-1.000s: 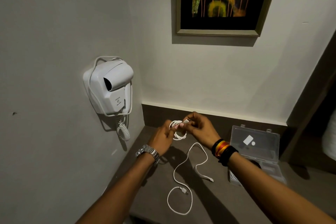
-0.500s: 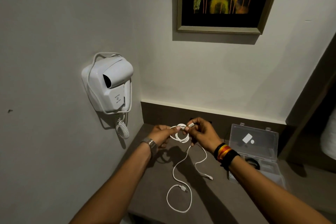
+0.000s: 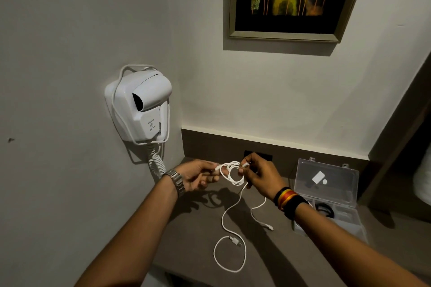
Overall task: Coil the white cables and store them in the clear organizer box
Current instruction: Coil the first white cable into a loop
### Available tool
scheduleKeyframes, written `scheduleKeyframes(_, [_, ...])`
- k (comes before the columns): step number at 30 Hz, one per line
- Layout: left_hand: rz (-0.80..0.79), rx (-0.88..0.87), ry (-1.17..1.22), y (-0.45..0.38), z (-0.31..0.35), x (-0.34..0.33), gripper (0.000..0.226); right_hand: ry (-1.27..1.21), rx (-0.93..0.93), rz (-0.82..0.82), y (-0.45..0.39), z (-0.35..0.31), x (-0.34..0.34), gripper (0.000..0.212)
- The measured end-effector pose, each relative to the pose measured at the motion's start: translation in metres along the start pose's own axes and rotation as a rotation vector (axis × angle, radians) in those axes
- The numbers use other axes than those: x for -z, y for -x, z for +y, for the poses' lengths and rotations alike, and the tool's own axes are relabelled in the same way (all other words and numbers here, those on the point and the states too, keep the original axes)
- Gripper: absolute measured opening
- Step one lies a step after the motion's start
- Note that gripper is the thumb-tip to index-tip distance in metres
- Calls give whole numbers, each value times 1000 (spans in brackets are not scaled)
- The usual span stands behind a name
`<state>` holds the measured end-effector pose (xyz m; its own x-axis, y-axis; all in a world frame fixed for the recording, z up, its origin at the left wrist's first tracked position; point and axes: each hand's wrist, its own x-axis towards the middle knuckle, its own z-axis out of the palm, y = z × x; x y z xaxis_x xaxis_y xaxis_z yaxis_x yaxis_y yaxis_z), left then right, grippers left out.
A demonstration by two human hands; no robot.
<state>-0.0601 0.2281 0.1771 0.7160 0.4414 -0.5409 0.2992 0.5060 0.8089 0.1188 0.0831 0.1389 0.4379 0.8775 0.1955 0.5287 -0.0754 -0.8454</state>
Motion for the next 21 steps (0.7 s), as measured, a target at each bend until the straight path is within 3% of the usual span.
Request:
scheduleKeyframes(5, [235, -138, -727, 1, -2, -8, 25, 114, 25, -50, 2, 4, -8, 6])
scheduleKeyframes(8, [281, -140, -869, -3, 2, -11, 26, 113, 22, -35, 2, 7, -10, 6])
scheduleKeyframes(10, [263, -99, -797, -1, 9, -5, 25, 101, 17, -24, 3, 9, -8, 4])
scheduleKeyframes(14, [-89, 116, -140, 1, 4, 1, 21, 95, 17, -2, 5, 10, -4, 6])
scheduleKeyframes(18, [-134, 94, -28, -6, -14, -11, 26, 150, 41, 2, 6, 8, -12, 8])
scheduleKeyframes(21, [-102, 105, -87, -4, -14, -8, 27, 232, 72, 9, 9, 11, -12, 10])
